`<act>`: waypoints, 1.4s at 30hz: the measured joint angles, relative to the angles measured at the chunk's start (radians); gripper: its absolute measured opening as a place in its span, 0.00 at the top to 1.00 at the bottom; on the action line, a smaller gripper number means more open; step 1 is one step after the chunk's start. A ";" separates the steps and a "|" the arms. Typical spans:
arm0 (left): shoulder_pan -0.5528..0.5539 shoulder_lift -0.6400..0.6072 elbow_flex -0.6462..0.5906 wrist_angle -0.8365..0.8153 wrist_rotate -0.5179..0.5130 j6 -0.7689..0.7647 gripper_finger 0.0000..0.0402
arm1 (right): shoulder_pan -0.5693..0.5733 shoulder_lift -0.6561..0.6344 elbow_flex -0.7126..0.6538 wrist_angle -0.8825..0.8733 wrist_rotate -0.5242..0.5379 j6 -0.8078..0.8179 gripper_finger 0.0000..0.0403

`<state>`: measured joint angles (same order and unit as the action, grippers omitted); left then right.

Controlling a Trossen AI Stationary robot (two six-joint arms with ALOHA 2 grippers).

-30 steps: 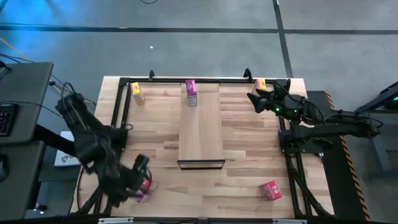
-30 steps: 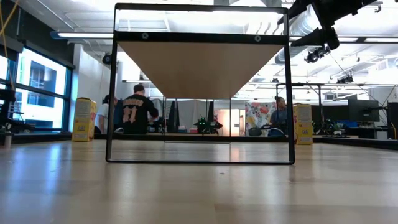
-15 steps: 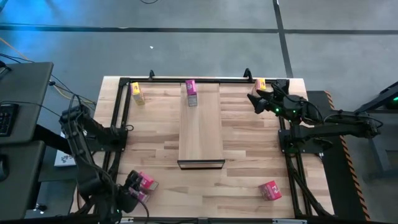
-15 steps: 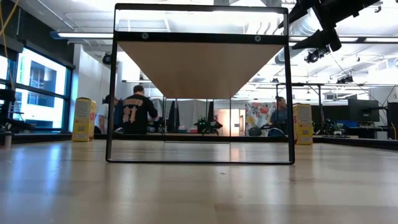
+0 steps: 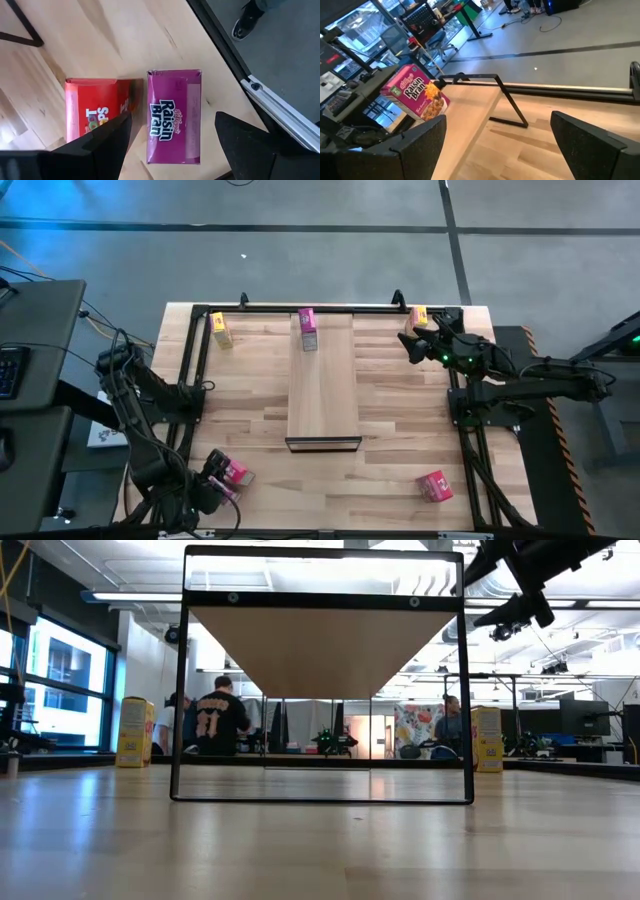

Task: Stack cereal on shelf
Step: Put the purple cereal box on the shelf aligned with the other purple cereal box

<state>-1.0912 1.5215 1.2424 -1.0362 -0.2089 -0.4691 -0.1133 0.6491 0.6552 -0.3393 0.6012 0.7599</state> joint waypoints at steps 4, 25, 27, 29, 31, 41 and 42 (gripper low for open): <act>0.000 0.000 -0.029 0.002 0.016 0.000 0.31 | 0.000 0.000 0.000 -0.008 0.000 0.001 0.12; 0.012 0.001 -0.119 0.107 0.017 -0.025 0.31 | 0.000 0.000 0.000 -0.018 0.000 0.000 0.12; 0.014 0.001 -0.119 0.108 0.014 -0.025 0.31 | 0.000 0.000 0.000 -0.018 0.000 0.000 0.12; 0.019 0.009 -0.118 0.108 0.014 -0.025 0.31 | 0.000 0.000 0.000 -0.018 0.000 0.000 0.12; 0.020 0.015 -0.119 0.108 0.014 -0.025 0.32 | 0.000 0.000 0.000 -0.018 0.000 0.000 0.12; 0.038 0.026 -0.118 0.119 0.055 -0.029 0.48 | 0.000 0.000 0.000 -0.017 0.000 0.006 0.12; 0.039 0.026 -0.118 0.119 0.070 -0.029 0.51 | 0.000 0.000 0.000 -0.017 -0.001 0.008 0.12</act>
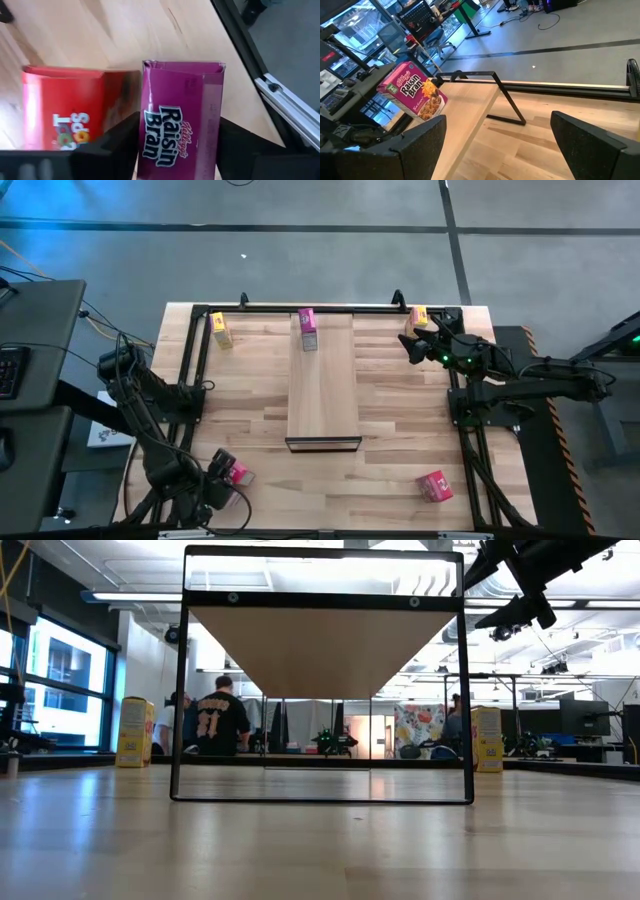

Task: Stack cereal on shelf
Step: Put the purple cereal box on the shelf aligned with the other purple cereal box

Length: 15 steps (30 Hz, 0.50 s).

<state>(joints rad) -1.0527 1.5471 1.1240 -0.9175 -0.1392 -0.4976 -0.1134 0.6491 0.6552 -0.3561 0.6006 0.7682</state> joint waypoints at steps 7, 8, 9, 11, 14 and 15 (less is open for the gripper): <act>0.000 -0.024 0.000 -0.002 0.061 -0.062 0.68 | 0.000 0.000 0.000 0.000 -0.002 0.001 0.12; 0.000 -0.033 0.000 -0.002 0.061 -0.077 0.69 | 0.000 0.000 0.000 0.000 -0.002 0.002 0.12; 0.000 -0.044 0.000 -0.002 0.061 -0.093 0.71 | 0.000 0.000 0.000 0.000 -0.002 0.001 0.12; 0.000 -0.070 0.000 -0.002 0.065 -0.123 0.74 | 0.000 0.000 0.000 -0.001 -0.002 -0.001 0.12; 0.000 -0.120 0.000 -0.002 0.083 -0.161 0.76 | 0.000 0.000 0.000 -0.001 -0.002 -0.001 0.12; 0.000 -0.139 0.000 -0.002 0.087 -0.175 0.76 | 0.000 0.000 0.000 -0.001 -0.002 -0.001 0.12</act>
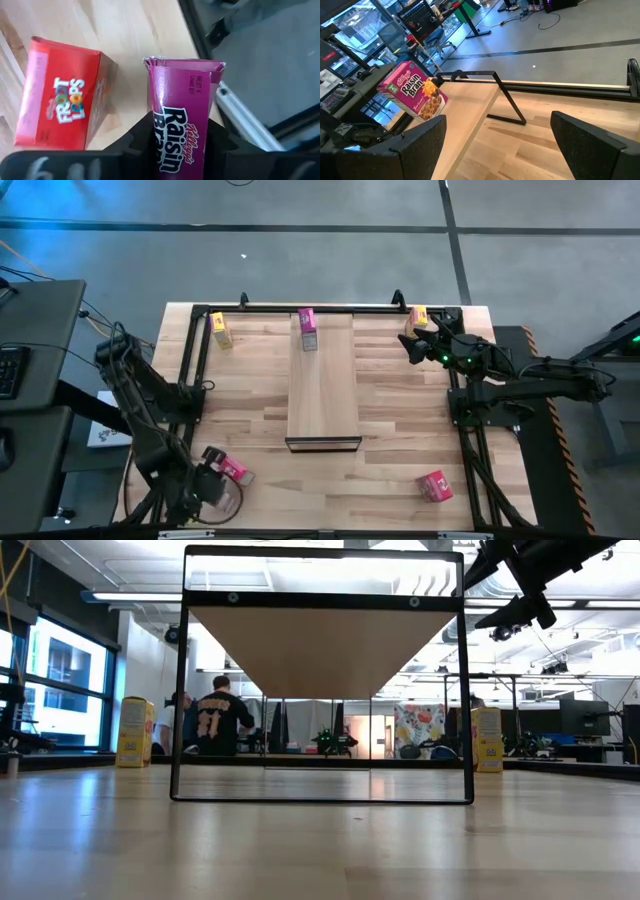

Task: Stack cereal on shelf
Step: Put the purple cereal box on the shelf aligned with the other purple cereal box

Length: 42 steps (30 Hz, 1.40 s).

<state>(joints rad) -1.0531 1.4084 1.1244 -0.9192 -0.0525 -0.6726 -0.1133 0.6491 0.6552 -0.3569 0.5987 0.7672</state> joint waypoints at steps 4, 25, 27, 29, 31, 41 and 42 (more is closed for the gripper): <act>0.002 -0.088 0.000 0.000 0.019 -0.073 0.76 | 0.000 0.000 0.000 0.000 -0.001 0.000 0.12; 0.296 -0.415 0.002 0.216 0.022 -0.247 0.77 | 0.000 0.000 0.000 -0.003 -0.002 -0.008 0.12; 0.332 -0.417 0.019 0.236 0.022 -0.212 0.77 | 0.000 0.000 0.000 -0.005 -0.002 -0.008 0.12; 0.365 -0.413 0.055 0.232 0.022 -0.166 0.77 | 0.000 0.000 0.000 -0.005 -0.002 -0.008 0.12; 0.406 -0.402 0.104 0.235 0.023 -0.108 0.77 | 0.000 0.000 0.000 -0.005 -0.002 -0.008 0.12; 0.726 -0.216 0.466 0.020 -0.049 0.220 0.77 | 0.000 0.000 0.000 0.007 -0.015 0.077 0.12; 0.753 -0.188 0.499 0.001 -0.070 0.272 0.77 | 0.000 0.000 0.000 0.018 -0.031 0.110 0.12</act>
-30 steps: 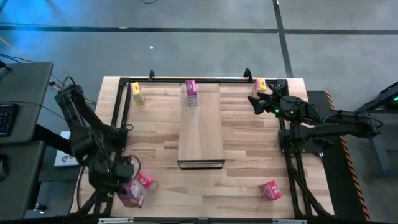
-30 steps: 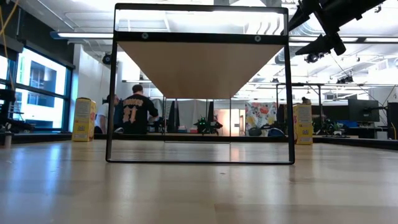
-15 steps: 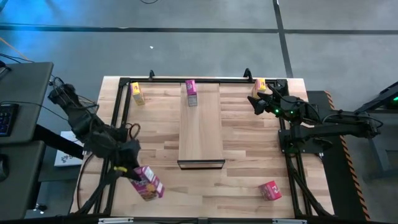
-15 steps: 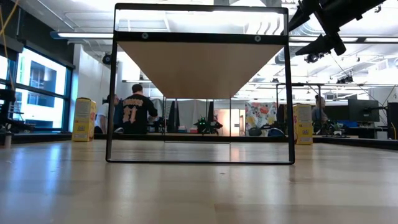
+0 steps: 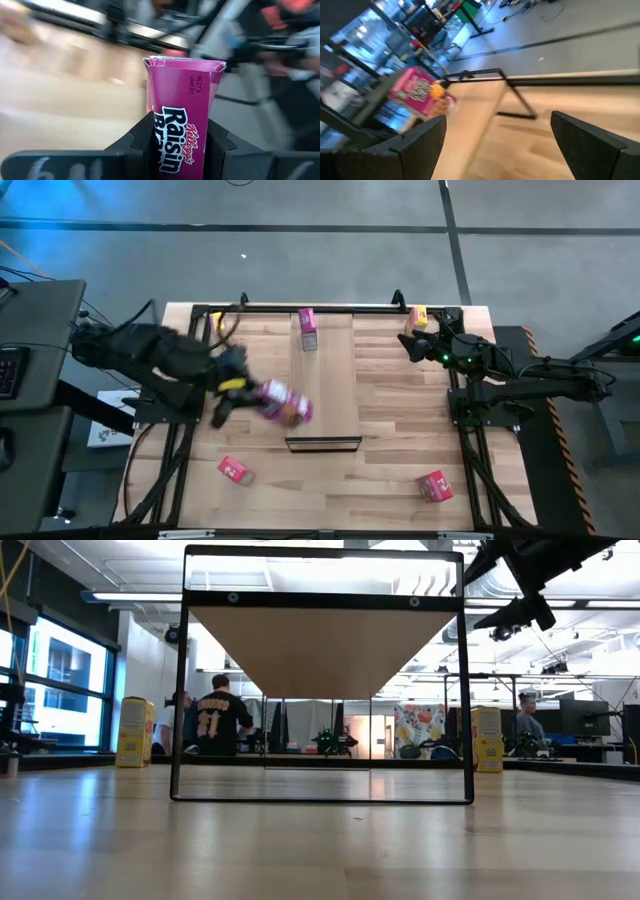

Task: Stack cereal on shelf
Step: Put the purple cereal box on the shelf aligned with the other purple cereal box

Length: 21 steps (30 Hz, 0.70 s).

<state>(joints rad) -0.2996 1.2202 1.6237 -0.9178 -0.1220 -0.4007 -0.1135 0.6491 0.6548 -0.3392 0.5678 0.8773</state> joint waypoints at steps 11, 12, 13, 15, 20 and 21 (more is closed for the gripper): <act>0.185 0.273 0.115 -0.039 -0.159 0.343 0.77 | 0.008 0.028 0.000 0.423 -0.264 -0.031 0.12; 0.192 0.292 0.115 -0.043 -0.173 0.343 0.77 | 0.012 0.037 0.000 0.468 -0.267 -0.050 0.12; 0.199 0.311 0.115 -0.048 -0.183 0.343 0.77 | 0.017 0.047 0.000 0.515 -0.273 -0.071 0.12; 0.211 0.344 0.115 -0.062 -0.194 0.342 0.77 | 0.025 0.067 0.000 0.579 -0.274 -0.094 0.12; 0.236 0.412 0.115 -0.065 -0.197 0.327 0.77 | 0.031 0.142 0.000 0.691 -0.291 -0.100 0.12; 0.242 0.423 0.115 -0.065 -0.196 0.320 0.77 | 0.031 0.157 0.000 0.697 -0.291 -0.100 0.12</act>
<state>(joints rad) -0.0578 1.6429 1.7390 -0.9832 -0.3179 -0.0806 -0.0822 0.8058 0.6544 0.3582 0.2764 0.7769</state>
